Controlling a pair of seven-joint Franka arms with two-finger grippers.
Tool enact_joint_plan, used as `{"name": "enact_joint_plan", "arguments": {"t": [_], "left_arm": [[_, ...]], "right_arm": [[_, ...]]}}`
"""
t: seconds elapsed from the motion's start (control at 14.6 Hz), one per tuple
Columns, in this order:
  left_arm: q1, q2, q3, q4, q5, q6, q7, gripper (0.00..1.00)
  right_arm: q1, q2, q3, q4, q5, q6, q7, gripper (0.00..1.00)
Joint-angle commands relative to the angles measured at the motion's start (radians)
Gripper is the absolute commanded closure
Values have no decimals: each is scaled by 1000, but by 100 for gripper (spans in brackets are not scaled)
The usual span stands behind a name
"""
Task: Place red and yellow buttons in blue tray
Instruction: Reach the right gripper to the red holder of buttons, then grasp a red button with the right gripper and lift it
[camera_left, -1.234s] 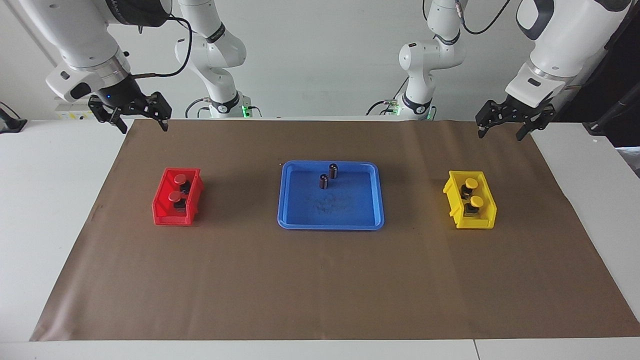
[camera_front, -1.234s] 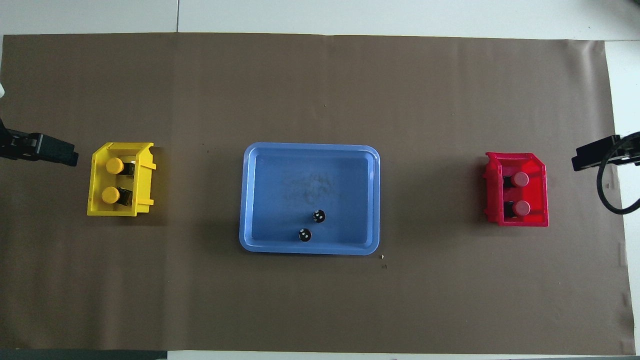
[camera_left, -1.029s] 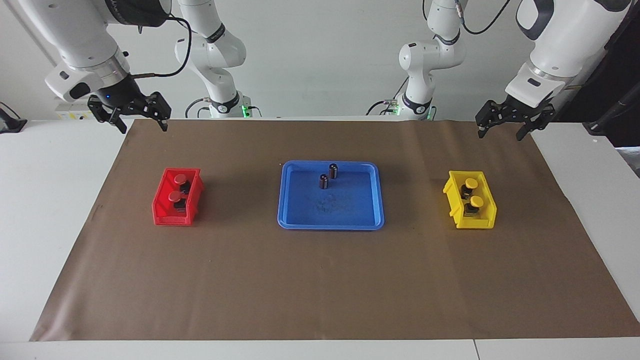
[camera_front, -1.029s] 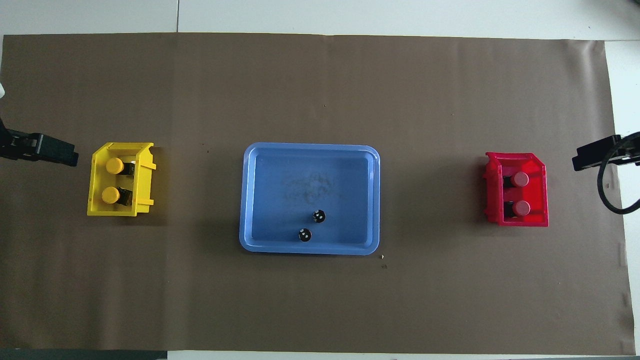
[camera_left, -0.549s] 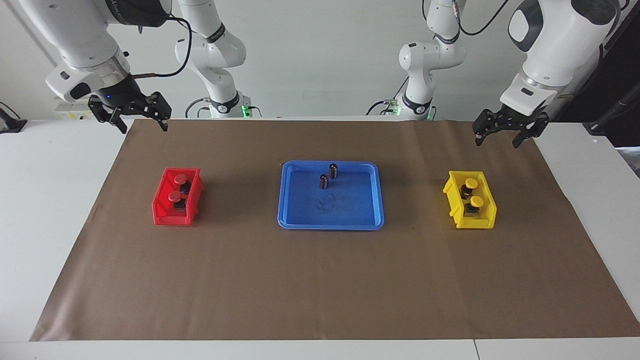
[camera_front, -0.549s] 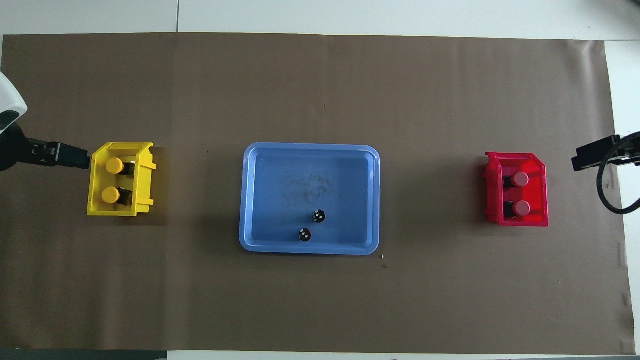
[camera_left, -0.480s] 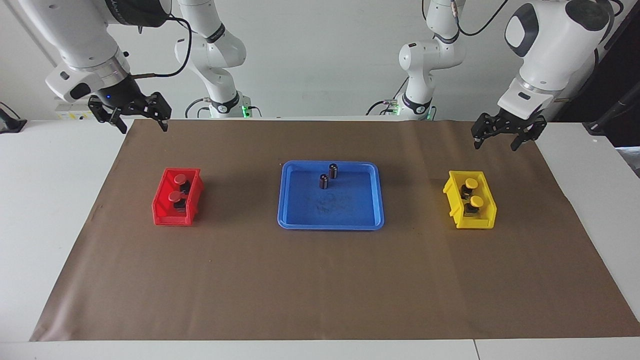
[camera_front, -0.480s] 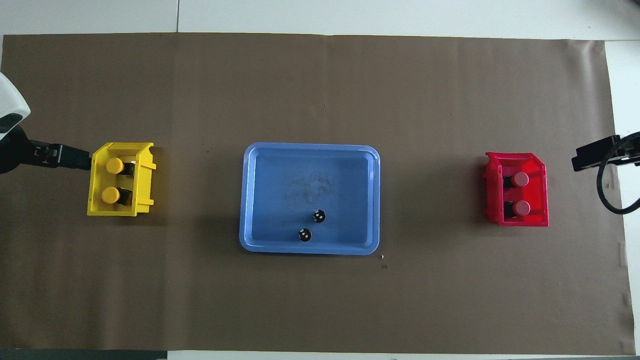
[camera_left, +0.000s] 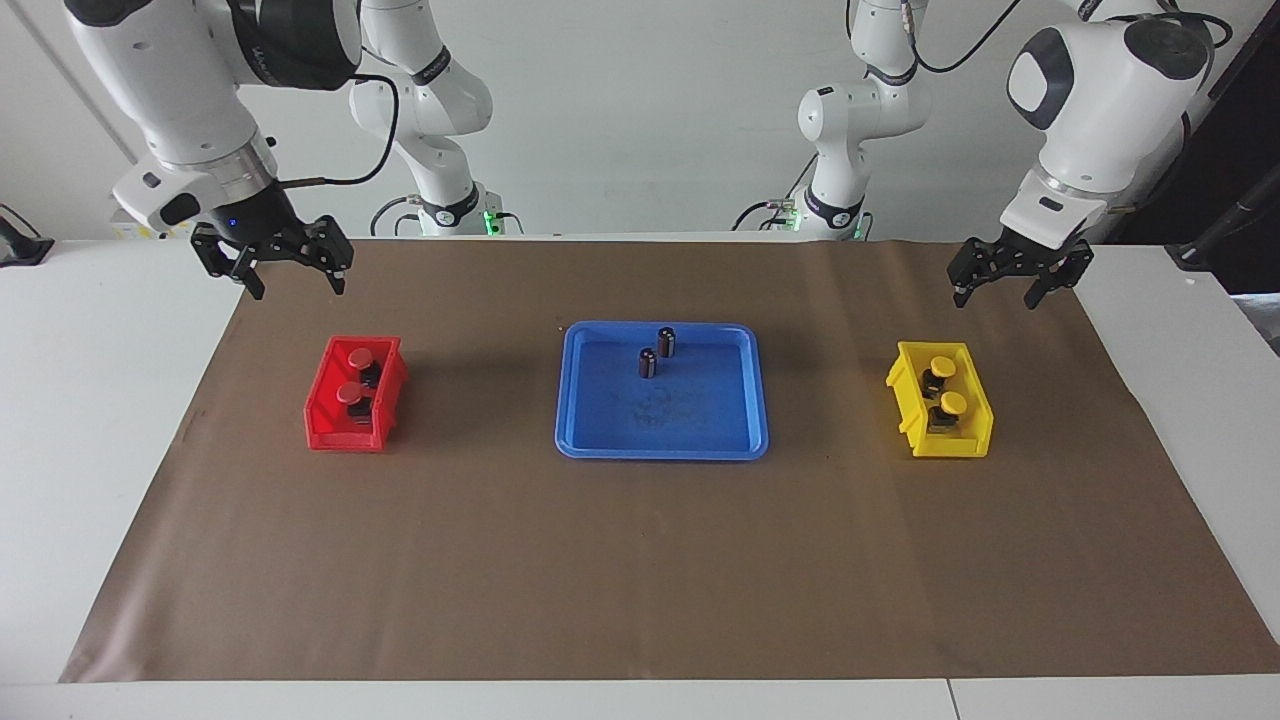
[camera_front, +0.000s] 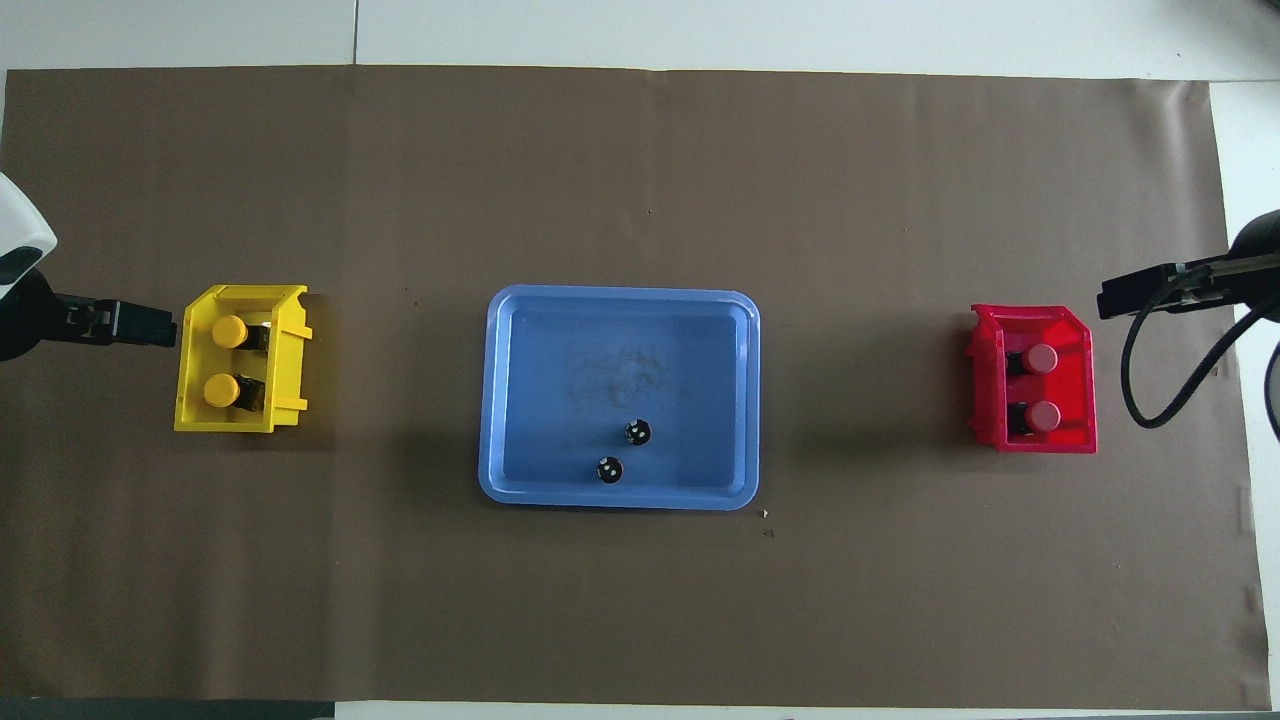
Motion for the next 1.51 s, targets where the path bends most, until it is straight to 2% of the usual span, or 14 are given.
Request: {"name": "enact_joint_plan", "arguments": {"t": [0.0,0.27,0.55,0.69,1.44], "left_arm": [[10,-32,-1,-41,-17,23,13,0],[7,-30,-2,-29,-17,-6,9,0],[9,-30,-2,-27,-17,-5,9,0],[9,-29,-2,-27,-17,-5,9,0],[9,-29,-1,-27,-17,-6,9,0]], "right_arm": [[-11,-45,2,-156,8,127,-15,5],[-60,44,1,-199,57,239,-72,9],[-68,53,1,-354,63,422,-81,17],[-71,74,1,-384,63,485,-100,21],[-91,67,1,-486,63,597,-144,30]]}}
